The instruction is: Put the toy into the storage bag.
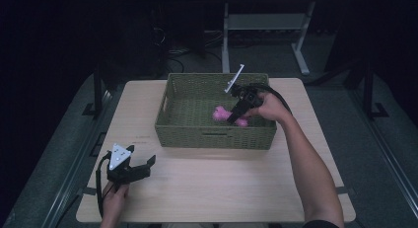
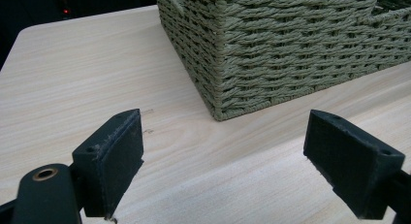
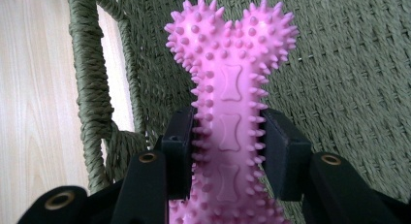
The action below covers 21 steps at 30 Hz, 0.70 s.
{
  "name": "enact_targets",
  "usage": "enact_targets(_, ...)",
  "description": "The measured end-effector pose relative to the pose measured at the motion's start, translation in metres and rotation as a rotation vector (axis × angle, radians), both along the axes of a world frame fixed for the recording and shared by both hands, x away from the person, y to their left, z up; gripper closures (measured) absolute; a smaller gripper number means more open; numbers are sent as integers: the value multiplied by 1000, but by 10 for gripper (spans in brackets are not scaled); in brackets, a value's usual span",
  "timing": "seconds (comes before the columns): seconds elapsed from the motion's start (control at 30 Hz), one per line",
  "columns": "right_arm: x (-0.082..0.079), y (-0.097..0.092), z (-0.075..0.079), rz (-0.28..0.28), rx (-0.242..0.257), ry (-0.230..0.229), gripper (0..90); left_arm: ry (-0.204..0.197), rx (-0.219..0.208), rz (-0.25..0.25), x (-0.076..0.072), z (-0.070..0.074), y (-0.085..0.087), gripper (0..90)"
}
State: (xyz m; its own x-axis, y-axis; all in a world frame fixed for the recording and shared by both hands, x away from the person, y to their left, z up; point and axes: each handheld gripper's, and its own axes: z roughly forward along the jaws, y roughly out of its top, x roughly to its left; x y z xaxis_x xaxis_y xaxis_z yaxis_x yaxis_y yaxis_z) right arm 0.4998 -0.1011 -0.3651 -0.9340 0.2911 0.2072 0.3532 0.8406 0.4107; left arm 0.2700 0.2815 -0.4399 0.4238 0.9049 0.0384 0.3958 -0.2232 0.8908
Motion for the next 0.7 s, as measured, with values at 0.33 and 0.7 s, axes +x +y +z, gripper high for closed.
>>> enact_targets(0.33, -1, -3, -7, -9, -2, 12, 578, -2, 0, -3, 0, 0, 0, 138)
enact_targets(0.7, -2, -11, -12, -24, -9, 21, 578, 2, 5, -6, 0, 0, -1, 139)
